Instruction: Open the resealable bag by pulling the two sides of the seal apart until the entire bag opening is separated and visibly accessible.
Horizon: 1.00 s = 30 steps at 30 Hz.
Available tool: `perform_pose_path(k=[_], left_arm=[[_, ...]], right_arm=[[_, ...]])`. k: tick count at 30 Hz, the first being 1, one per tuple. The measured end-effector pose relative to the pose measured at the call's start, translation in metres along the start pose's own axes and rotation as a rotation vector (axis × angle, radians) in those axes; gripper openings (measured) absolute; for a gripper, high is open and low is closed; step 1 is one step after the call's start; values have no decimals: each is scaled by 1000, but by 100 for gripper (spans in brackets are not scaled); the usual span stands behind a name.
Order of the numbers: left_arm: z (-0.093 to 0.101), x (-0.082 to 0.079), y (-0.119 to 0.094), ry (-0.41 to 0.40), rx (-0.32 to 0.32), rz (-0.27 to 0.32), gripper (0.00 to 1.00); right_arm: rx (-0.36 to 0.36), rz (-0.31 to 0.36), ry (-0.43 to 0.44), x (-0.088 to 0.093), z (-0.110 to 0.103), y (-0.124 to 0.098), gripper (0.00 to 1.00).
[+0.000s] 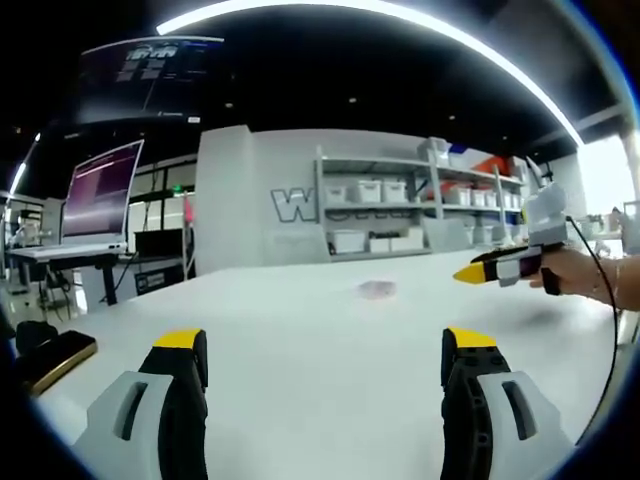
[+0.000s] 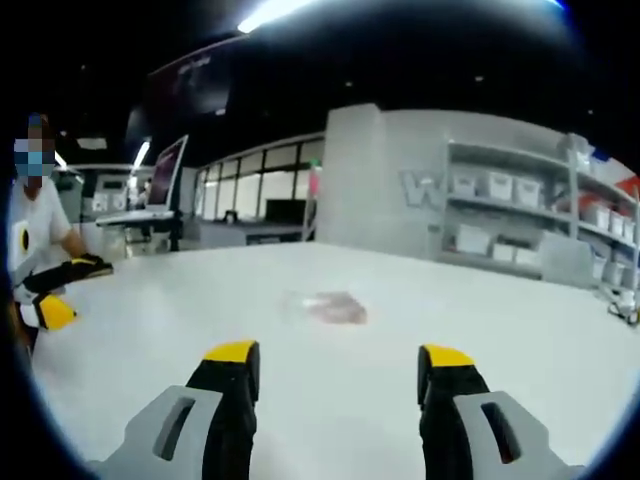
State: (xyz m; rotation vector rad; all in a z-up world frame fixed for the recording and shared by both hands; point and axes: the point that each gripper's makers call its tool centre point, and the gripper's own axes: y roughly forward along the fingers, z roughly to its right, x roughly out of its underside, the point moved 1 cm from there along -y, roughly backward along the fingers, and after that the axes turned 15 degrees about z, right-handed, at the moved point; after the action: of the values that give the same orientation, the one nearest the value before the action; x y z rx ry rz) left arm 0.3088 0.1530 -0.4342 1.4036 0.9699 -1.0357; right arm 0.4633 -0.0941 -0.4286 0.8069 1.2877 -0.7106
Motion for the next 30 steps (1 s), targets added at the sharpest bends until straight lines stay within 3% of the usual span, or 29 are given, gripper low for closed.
perform_pose_path(k=[13,30], left_arm=[[4,0,3,4,9,0,97],[4,-5,8,12,13,7,96]], right_arm=[[-11,-18,-9,4,-1,5,63],[-19,-30,-51,6,7,34,61]])
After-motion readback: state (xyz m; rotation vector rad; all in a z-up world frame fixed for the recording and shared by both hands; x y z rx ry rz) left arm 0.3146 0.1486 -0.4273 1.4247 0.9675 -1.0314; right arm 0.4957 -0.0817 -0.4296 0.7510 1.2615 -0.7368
